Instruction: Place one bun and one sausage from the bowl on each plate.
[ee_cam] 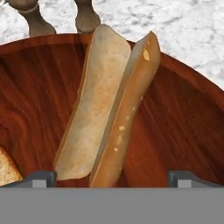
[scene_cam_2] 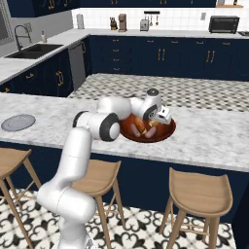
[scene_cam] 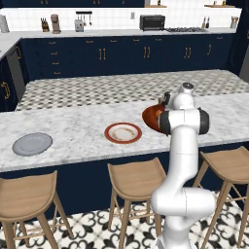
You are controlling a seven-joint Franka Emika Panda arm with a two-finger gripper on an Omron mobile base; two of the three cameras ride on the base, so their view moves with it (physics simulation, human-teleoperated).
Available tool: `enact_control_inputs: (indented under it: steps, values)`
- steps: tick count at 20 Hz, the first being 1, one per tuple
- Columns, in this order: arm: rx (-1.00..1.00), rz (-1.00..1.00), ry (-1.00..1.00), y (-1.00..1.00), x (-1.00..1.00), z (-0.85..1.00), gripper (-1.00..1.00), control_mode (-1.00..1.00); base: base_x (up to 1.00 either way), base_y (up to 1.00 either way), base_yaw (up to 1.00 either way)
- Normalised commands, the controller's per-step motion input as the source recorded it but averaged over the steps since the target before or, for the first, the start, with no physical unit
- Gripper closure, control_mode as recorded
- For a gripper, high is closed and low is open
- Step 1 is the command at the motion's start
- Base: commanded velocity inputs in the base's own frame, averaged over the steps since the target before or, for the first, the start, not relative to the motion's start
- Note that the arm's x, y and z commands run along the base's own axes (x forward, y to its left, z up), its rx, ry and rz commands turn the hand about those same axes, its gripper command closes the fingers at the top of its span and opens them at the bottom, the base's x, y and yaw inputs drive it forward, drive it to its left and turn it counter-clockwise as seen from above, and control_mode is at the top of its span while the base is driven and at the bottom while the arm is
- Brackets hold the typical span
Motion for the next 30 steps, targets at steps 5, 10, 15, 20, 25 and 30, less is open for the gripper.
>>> enact_control_inputs:
  steps: [5, 10, 15, 20, 25, 30]
  values:
    - [0.00, 0.00, 0.01, 0.00, 0.14, -0.18, -1.00, -1.00, 0.00, 0.00, 0.00]
    - [0.00, 0.00, 0.01, 0.00, 0.18, -0.14, -1.00, -1.00, 0.00, 0.00, 0.00]
    - [0.00, 0.00, 0.00, 0.00, 0.03, -0.03, -1.00, -1.00, 0.00, 0.00, 0.00]
    - [0.00, 0.00, 0.00, 0.00, 0.00, 0.00, 1.00, -1.00, 0.00, 0.00, 0.00]
    - [0.00, 0.00, 0.00, 0.00, 0.00, 0.00, 1.00, -1.00, 0.00, 0.00, 0.00]
    - [0.00, 0.00, 0.00, 0.00, 0.00, 0.01, 1.00, -1.00, 0.00, 0.00, 0.00]
